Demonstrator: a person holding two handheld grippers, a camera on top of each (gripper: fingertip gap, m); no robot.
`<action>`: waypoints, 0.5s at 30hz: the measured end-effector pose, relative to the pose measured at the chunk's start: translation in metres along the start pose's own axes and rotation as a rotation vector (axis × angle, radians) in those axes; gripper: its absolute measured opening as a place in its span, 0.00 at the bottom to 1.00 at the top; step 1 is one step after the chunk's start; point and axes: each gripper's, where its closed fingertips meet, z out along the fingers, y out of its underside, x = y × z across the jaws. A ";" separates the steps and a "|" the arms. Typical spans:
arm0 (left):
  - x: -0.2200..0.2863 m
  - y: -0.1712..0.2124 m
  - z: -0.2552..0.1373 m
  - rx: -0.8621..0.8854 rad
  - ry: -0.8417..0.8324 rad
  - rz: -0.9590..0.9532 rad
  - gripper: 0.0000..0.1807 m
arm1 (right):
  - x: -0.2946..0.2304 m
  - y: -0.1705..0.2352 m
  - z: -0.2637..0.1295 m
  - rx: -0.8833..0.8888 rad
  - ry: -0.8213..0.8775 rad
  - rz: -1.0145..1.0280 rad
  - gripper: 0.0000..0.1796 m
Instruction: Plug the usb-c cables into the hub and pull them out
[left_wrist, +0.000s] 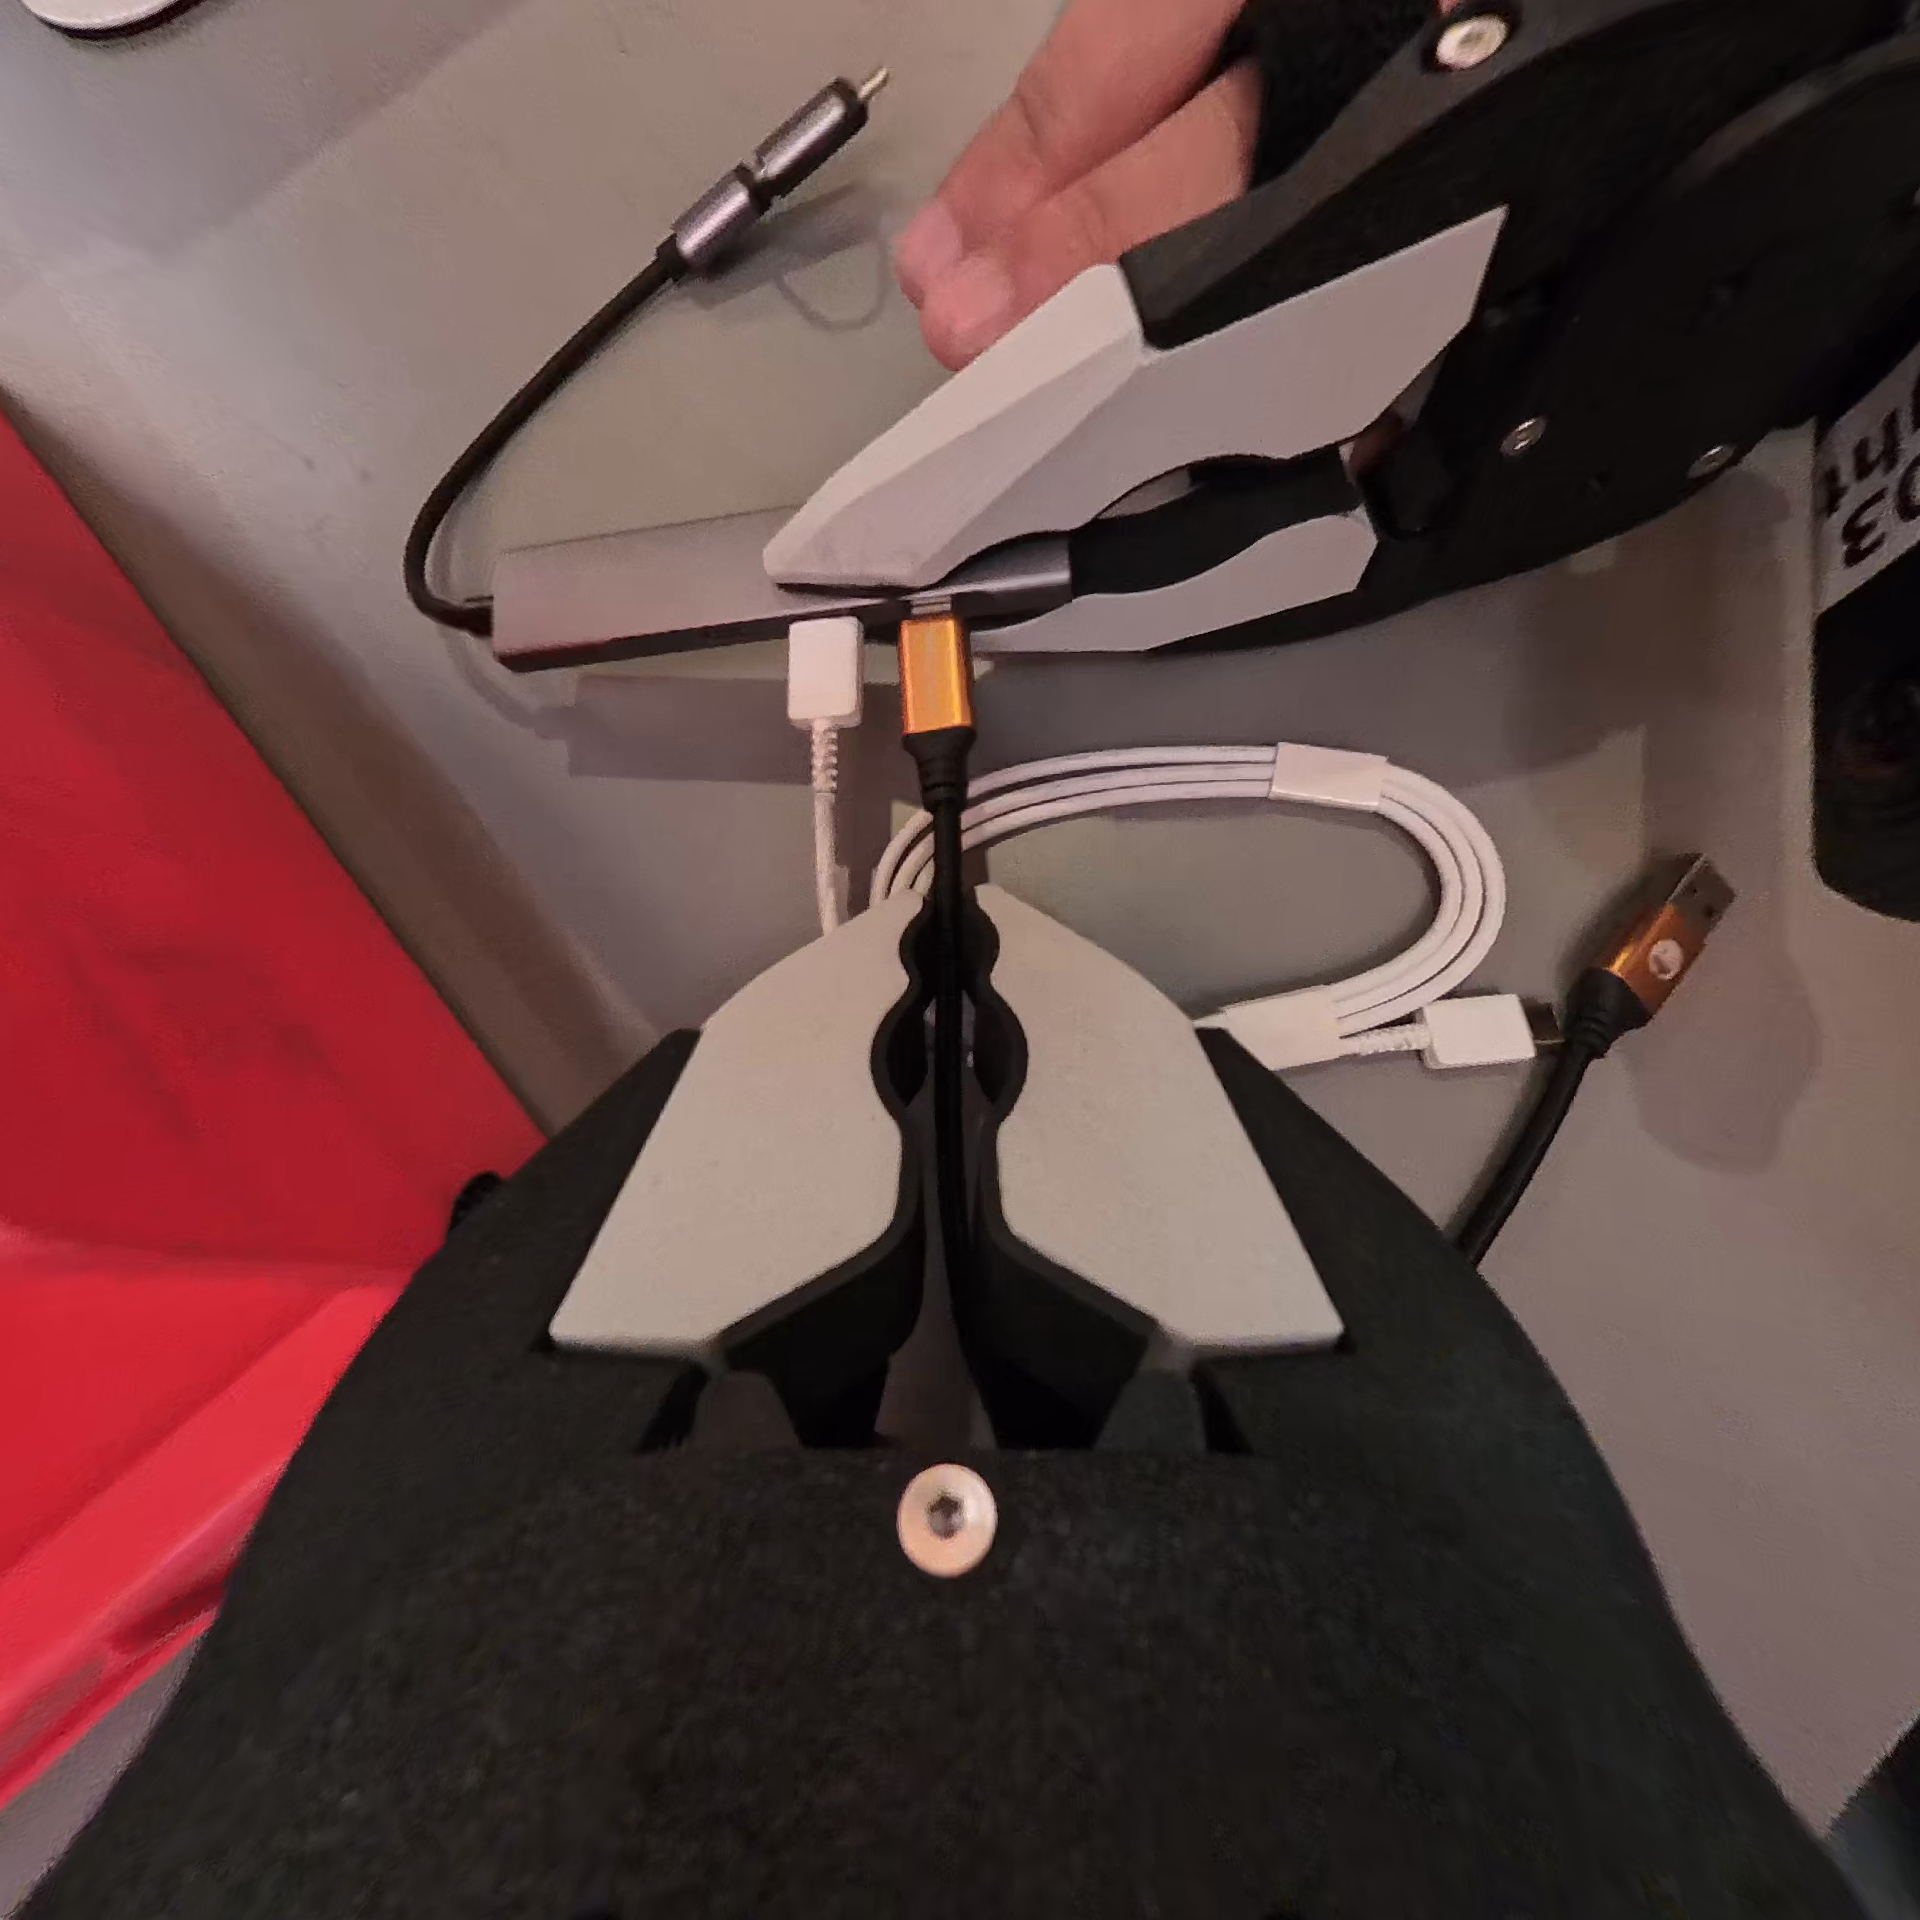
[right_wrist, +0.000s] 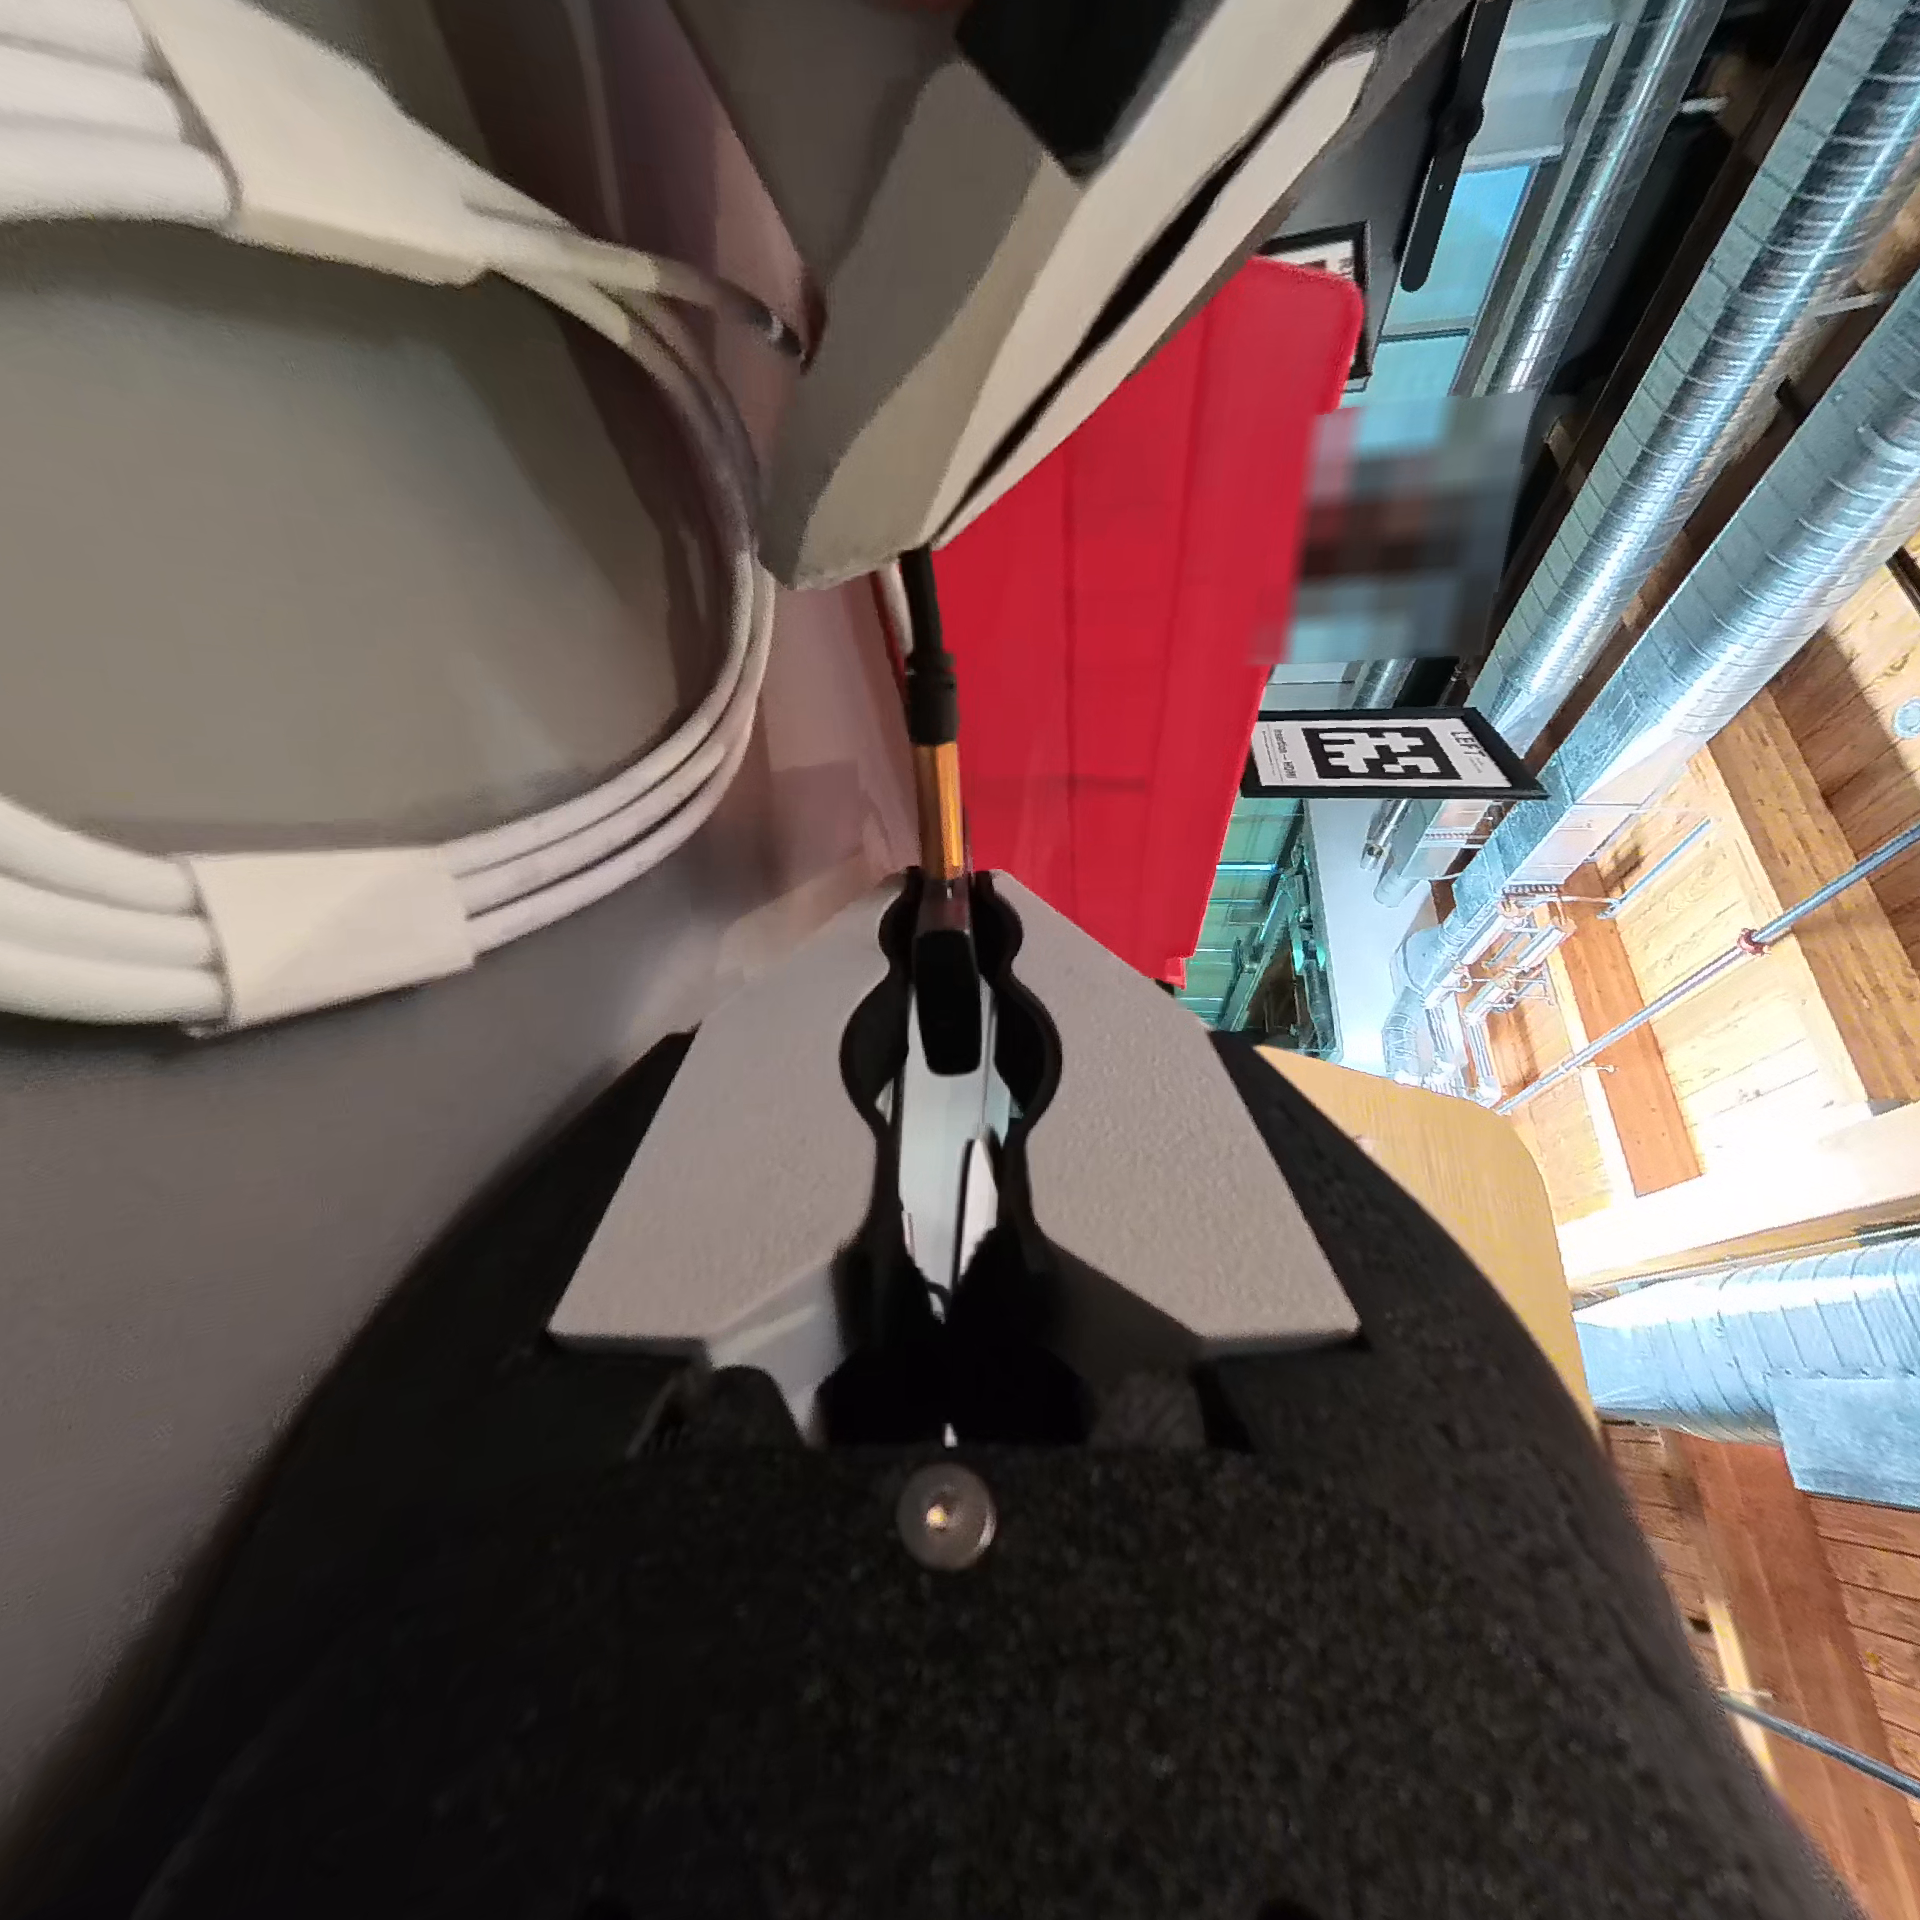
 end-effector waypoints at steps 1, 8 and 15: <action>0.002 -0.002 0.000 0.019 0.019 -0.008 0.01 | 0.000 0.000 0.000 0.001 -0.001 -0.001 0.05; 0.007 -0.013 0.006 0.089 -0.044 0.023 0.03 | 0.001 -0.006 0.000 -0.007 -0.006 -0.007 0.05; 0.000 -0.011 0.006 0.083 -0.034 -0.070 0.02 | 0.000 -0.005 0.001 -0.011 0.001 0.037 0.05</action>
